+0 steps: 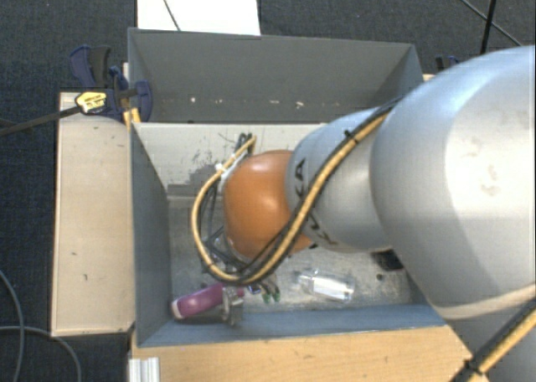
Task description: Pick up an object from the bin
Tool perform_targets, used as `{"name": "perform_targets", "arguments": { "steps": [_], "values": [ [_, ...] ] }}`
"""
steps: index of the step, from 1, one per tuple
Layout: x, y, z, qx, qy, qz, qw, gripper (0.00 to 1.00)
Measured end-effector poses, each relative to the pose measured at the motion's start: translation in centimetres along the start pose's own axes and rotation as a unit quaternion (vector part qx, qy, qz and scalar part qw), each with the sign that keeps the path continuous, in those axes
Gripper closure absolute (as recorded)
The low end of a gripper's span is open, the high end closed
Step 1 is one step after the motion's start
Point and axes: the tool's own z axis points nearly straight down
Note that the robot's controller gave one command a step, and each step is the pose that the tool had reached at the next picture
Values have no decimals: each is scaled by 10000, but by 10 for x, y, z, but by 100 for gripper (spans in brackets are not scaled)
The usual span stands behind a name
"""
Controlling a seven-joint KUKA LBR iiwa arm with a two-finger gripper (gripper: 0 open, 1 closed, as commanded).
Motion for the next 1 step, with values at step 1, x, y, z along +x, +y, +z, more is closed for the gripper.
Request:
{"name": "perform_targets", "arguments": {
  "steps": [1],
  "values": [
    [-1,3,-3,-13,-13,16,10000,100]
  ]
}}
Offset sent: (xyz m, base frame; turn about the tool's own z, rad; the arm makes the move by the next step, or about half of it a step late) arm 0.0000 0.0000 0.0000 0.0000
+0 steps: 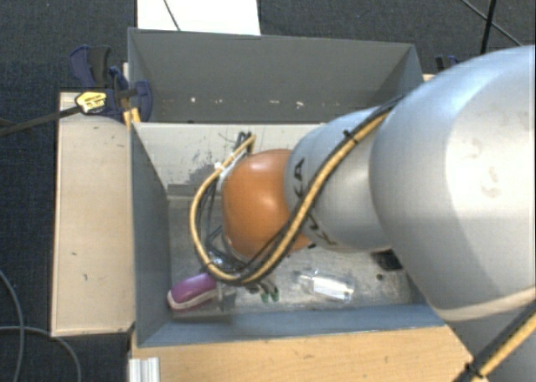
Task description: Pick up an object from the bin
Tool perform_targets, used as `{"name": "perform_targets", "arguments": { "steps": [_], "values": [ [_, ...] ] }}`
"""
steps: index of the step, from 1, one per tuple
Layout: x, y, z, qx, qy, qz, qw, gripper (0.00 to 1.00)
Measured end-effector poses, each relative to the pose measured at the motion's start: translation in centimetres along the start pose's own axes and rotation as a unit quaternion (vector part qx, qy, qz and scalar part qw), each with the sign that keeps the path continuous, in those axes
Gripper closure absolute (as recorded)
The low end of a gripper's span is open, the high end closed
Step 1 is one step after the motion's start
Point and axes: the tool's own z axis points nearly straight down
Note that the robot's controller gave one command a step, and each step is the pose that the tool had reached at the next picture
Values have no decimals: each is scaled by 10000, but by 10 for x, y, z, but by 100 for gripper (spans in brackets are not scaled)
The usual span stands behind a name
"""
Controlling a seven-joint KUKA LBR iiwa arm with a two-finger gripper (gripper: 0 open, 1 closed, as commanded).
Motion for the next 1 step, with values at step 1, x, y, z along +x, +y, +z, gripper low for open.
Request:
{"name": "perform_targets", "arguments": {
  "steps": [1],
  "values": [
    [-25,-16,-131,0,-36,269,9996,100]
  ]
}}
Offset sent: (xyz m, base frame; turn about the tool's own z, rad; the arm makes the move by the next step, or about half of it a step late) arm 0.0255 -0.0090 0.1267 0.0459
